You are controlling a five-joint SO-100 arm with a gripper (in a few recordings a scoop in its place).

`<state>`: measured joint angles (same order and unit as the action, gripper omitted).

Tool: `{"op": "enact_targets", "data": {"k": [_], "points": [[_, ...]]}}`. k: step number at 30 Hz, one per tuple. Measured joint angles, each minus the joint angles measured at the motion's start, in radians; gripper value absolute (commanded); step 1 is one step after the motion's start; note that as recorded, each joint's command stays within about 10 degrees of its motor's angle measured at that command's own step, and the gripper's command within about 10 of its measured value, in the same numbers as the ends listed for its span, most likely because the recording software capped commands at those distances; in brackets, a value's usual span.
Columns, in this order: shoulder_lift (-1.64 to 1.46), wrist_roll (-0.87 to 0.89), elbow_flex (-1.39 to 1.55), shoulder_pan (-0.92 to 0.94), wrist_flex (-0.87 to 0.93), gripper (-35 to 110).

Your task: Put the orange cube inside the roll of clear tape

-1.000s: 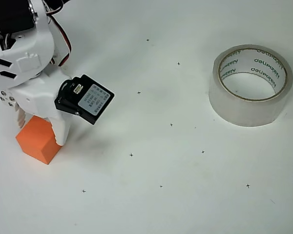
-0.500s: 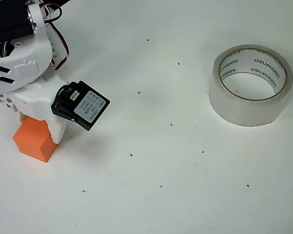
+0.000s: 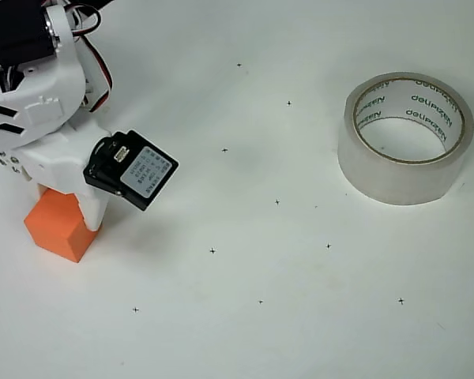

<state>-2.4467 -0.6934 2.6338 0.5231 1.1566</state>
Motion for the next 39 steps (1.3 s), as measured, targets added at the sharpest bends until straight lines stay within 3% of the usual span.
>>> {"op": "enact_targets", "data": {"k": [19,39], "points": [[-0.123,0.434,-0.256,-0.459,0.132,16],[0.328,0.546,-0.77,-0.793,0.132,16]]}}
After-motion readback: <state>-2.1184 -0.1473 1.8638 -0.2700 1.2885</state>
